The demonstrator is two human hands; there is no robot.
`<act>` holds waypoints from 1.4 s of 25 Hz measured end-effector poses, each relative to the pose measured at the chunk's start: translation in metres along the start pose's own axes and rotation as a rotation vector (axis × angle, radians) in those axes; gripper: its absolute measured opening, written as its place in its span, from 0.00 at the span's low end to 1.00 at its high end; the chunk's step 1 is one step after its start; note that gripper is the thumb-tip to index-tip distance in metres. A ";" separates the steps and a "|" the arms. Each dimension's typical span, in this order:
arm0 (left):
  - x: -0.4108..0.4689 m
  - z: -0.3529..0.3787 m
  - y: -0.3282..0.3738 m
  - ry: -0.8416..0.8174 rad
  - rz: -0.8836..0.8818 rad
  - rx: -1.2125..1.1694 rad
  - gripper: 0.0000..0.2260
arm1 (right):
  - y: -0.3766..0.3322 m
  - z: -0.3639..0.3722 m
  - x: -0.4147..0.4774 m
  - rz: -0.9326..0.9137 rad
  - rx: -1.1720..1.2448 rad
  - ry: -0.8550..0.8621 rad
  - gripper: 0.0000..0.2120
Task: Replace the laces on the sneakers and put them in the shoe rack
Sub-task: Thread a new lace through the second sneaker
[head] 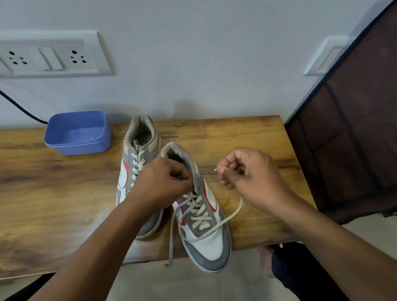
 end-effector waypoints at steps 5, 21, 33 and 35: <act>0.000 0.000 0.001 -0.033 -0.032 -0.045 0.06 | 0.014 0.029 -0.013 0.080 0.090 -0.028 0.05; -0.004 0.001 0.003 -0.011 -0.035 -0.030 0.06 | 0.008 0.048 -0.029 0.005 0.088 0.150 0.05; -0.002 0.004 0.000 -0.001 -0.030 -0.045 0.07 | 0.000 0.041 -0.027 0.070 0.004 0.047 0.04; -0.003 0.004 -0.001 -0.004 -0.029 -0.050 0.08 | -0.004 0.039 -0.028 0.038 -0.080 0.030 0.04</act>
Point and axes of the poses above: each hand's wrist, its own x-axis towards the middle knuckle, its own z-axis out of the palm, y = z × x, the point moved 3 cm from there along x, towards the middle knuckle
